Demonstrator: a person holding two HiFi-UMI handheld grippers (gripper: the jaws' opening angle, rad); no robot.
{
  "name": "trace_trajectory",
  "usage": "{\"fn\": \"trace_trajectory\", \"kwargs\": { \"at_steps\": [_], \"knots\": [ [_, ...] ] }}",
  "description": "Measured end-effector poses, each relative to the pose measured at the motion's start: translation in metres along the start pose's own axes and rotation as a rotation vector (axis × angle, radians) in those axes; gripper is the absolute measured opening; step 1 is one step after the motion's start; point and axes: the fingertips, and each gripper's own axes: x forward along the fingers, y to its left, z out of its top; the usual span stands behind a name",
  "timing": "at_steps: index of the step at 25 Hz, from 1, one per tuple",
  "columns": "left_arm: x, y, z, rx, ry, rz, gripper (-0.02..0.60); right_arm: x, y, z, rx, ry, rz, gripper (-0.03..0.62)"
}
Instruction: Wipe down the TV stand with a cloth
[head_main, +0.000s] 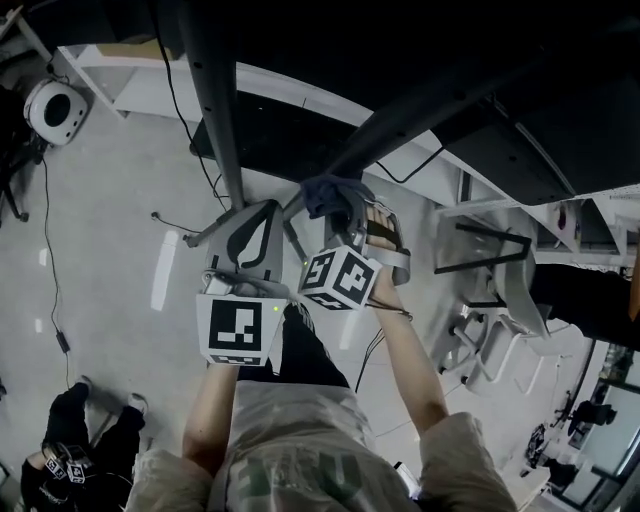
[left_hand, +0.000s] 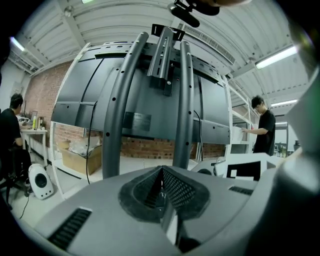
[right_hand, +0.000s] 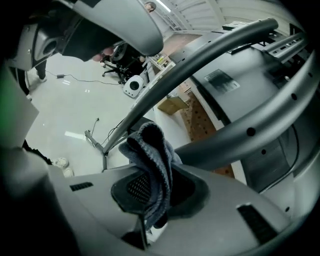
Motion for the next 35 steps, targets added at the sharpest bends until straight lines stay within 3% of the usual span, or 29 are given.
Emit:
{"fn": "trace_trajectory", "kwargs": {
  "at_steps": [15, 24, 35],
  "knots": [
    [0.003, 0.015, -0.058, 0.001, 0.099, 0.038, 0.015, 0.078, 0.107, -0.047, -0.022, 0.058, 0.210, 0.057],
    [0.008, 0.025, -0.080, 0.000, 0.143, 0.060, 0.015, 0.107, 0.145, -0.062, -0.031, 0.083, 0.301, 0.057],
    [0.012, 0.034, -0.095, -0.035, 0.153, 0.083, 0.014, 0.127, 0.170, -0.079, -0.038, 0.111, 0.329, 0.057]
  ]
}}
